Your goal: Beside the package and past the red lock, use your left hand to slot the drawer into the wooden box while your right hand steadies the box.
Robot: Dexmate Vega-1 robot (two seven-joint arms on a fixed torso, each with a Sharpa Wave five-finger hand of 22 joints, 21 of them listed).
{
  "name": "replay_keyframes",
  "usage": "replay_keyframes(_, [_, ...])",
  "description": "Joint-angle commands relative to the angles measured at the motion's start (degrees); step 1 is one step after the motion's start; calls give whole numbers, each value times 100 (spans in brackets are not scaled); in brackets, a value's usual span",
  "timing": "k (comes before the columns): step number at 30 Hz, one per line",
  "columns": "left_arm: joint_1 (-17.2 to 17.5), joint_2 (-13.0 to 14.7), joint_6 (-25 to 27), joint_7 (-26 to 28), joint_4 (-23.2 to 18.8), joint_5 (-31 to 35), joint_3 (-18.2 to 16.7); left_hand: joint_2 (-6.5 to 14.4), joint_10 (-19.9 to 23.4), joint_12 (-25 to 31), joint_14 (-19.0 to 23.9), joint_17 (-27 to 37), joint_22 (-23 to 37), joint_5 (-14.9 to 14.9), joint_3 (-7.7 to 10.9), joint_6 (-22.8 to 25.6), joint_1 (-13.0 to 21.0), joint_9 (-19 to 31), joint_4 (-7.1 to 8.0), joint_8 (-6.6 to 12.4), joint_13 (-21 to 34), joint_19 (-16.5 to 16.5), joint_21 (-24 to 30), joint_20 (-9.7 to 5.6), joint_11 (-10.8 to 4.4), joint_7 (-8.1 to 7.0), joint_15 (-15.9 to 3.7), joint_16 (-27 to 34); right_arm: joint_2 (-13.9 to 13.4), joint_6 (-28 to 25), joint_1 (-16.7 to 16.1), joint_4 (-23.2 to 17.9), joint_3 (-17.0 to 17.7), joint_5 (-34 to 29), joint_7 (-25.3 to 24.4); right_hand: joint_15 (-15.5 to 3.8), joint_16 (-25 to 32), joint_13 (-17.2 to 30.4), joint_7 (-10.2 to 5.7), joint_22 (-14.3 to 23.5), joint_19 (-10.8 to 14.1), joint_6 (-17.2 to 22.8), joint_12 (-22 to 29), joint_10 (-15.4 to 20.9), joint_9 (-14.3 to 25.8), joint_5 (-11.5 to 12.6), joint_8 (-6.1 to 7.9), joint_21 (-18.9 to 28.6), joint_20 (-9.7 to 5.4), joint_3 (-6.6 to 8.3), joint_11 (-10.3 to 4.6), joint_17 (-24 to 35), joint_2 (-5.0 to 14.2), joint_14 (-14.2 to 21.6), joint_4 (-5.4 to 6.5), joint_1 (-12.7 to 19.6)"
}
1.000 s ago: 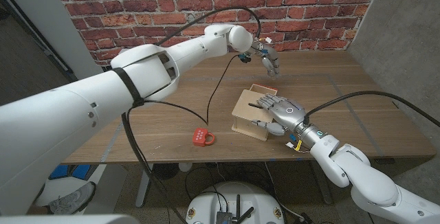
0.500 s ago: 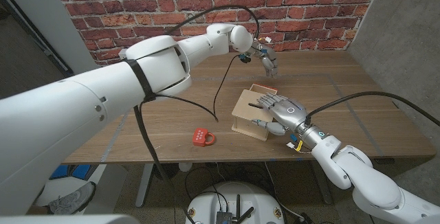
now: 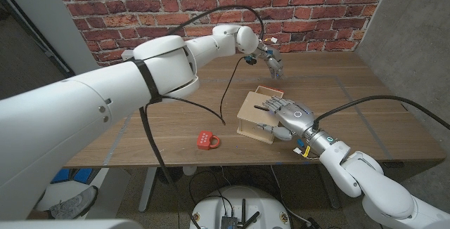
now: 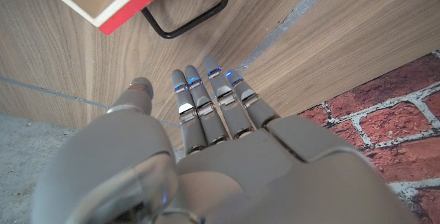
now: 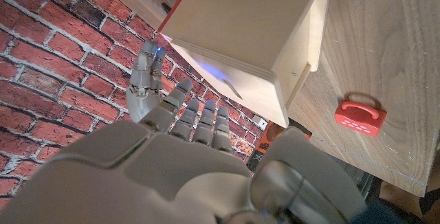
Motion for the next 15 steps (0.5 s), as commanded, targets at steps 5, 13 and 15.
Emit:
replay_keyframes(5, [54, -31, 586, 107, -177, -264, 226, 33, 14, 53, 70, -6, 1, -31, 18, 20, -156, 9, 56, -19, -1, -28, 14, -681, 25, 51, -623, 35, 90, -93, -129, -124, -59, -348, 249, -16, 20, 20, 3, 20, 29, 57, 47, 45, 30, -8, 34, -10, -44, 40, 7, -2, 23, 48, 8, -57])
replay_keyframes(13, [107, 32, 708, -67, -372, -374, 231, 123, 11, 53, 88, -1, 2, -37, 9, 33, -369, 6, 154, -15, -2, -25, 18, -646, 69, 94, -599, 42, 97, -65, -192, -167, -2, -376, 314, -16, 20, 20, 3, 20, 29, 57, 47, 45, 30, -8, 34, -10, -44, 40, 7, -2, 23, 48, 8, -57])
replay_keyframes(15, [109, 35, 718, -94, -386, -387, 233, 143, 24, 58, 89, -2, 2, -36, 10, 29, -413, 5, 172, -17, -2, -30, 17, -639, 67, 102, -597, 41, 108, -54, -197, -163, 3, -385, 312, -16, 20, 20, 3, 20, 29, 57, 47, 45, 30, -8, 34, -10, -44, 40, 7, -2, 23, 48, 8, -57])
